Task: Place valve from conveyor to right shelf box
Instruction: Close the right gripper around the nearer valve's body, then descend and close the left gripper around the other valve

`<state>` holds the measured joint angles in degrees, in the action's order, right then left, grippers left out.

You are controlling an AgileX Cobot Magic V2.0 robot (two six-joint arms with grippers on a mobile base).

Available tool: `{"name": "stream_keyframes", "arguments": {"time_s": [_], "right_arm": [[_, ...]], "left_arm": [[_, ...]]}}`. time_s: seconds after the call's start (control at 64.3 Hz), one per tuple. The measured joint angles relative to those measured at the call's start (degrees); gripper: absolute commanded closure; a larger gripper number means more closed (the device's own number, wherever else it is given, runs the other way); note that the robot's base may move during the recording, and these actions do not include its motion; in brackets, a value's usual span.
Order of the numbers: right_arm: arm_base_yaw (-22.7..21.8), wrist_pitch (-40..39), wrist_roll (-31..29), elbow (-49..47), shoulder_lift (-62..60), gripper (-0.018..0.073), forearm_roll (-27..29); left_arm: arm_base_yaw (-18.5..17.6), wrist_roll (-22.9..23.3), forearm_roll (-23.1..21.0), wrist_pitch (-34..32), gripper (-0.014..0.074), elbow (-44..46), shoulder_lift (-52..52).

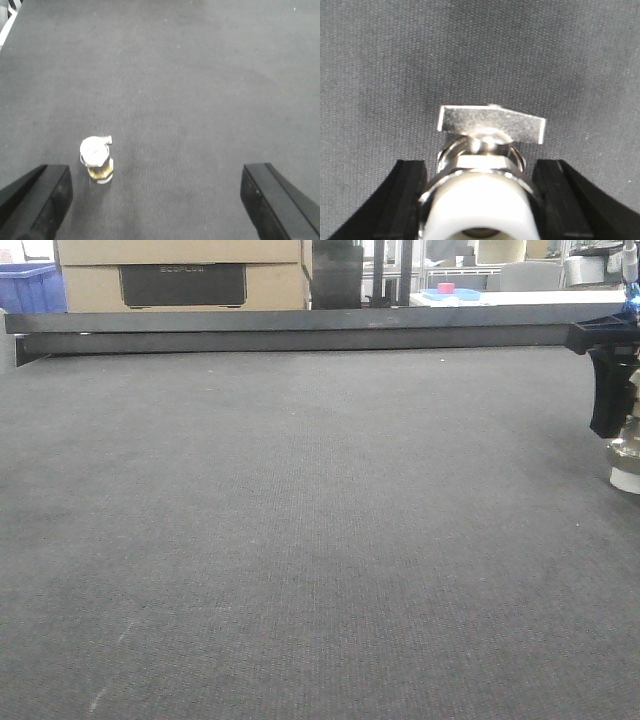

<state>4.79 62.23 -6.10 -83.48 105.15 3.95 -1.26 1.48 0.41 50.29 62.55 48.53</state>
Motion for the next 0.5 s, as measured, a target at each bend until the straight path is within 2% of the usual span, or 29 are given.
{"name": "stream_keyframes", "arguments": {"time_s": [0.187, 0.373, 0.497], "right_arm": [[0.0, 0.3, 0.0, 0.1, -3.6, 0.0711, 0.0], [0.0, 0.1, 0.0, 0.1, -10.4, 0.0711, 0.0], [0.0, -0.2, 0.0, 1.8, -14.4, 0.0711, 0.0]], "left_arm": [[0.2, 1.0, 0.0, 5.6, 0.0017, 2.1, 1.7], [2.1, 1.2, 0.1, 14.1, 0.0017, 9.7, 9.1], [4.2, -1.5, 0.1, 18.5, 0.0017, 15.9, 15.4]]}}
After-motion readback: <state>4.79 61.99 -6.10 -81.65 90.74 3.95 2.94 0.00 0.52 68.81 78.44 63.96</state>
